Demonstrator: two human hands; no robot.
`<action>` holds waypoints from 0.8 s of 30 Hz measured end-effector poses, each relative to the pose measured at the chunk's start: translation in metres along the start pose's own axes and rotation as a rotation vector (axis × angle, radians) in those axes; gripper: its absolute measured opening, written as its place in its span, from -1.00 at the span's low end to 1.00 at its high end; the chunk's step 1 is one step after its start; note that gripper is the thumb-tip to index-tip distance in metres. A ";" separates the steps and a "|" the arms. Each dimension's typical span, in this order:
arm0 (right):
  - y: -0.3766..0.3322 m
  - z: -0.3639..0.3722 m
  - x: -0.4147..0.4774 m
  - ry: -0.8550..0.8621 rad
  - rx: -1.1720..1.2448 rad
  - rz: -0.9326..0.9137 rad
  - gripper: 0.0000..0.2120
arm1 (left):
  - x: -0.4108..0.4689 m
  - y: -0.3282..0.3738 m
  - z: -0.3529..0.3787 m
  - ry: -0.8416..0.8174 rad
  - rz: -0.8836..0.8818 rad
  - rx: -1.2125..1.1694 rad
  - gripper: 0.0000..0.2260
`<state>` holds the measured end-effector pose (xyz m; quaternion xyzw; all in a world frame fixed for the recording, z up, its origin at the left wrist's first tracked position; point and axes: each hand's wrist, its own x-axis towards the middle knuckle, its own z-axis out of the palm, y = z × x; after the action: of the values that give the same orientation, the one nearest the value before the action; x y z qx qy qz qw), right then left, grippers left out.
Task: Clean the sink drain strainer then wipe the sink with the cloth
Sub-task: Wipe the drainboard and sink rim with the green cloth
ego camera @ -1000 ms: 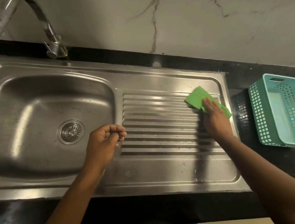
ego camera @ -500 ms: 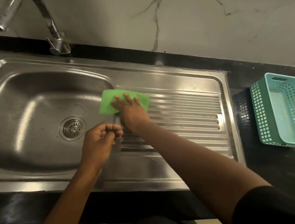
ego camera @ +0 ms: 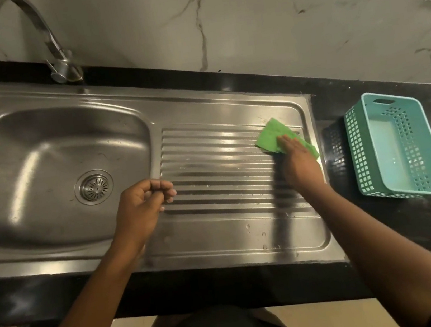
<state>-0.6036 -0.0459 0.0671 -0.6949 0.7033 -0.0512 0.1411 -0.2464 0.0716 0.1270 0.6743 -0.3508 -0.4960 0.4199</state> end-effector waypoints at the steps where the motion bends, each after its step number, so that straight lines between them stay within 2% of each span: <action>1: 0.008 -0.002 0.001 0.006 0.002 0.044 -0.53 | -0.003 0.001 0.003 0.002 -0.003 0.001 -0.74; 4: -0.017 0.011 0.007 0.037 0.028 0.163 -0.57 | -0.012 0.002 0.009 0.008 0.001 0.002 -0.74; 6: -0.055 0.024 0.002 0.028 0.052 0.131 -0.53 | -0.018 0.002 0.013 0.015 0.002 -0.005 -0.74; 11: -0.168 0.054 -0.026 -0.174 0.005 -0.286 -0.37 | -0.031 0.002 0.023 0.055 0.000 -0.010 -0.73; 14: -0.209 0.061 -0.038 -0.284 -0.053 -0.480 -0.30 | -0.037 0.002 0.027 0.084 0.001 0.002 -0.74; 19: -0.159 0.051 -0.041 -0.223 -0.051 -0.550 -0.32 | -0.047 0.005 0.030 0.095 0.022 0.004 -0.76; 24: -0.065 0.042 -0.055 -0.047 0.033 -0.348 -0.34 | -0.057 0.001 0.037 0.073 0.025 0.007 -0.77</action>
<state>-0.5303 0.0118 0.0517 -0.8047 0.5680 -0.0702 0.1580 -0.2975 0.1138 0.1440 0.6889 -0.3455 -0.4645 0.4362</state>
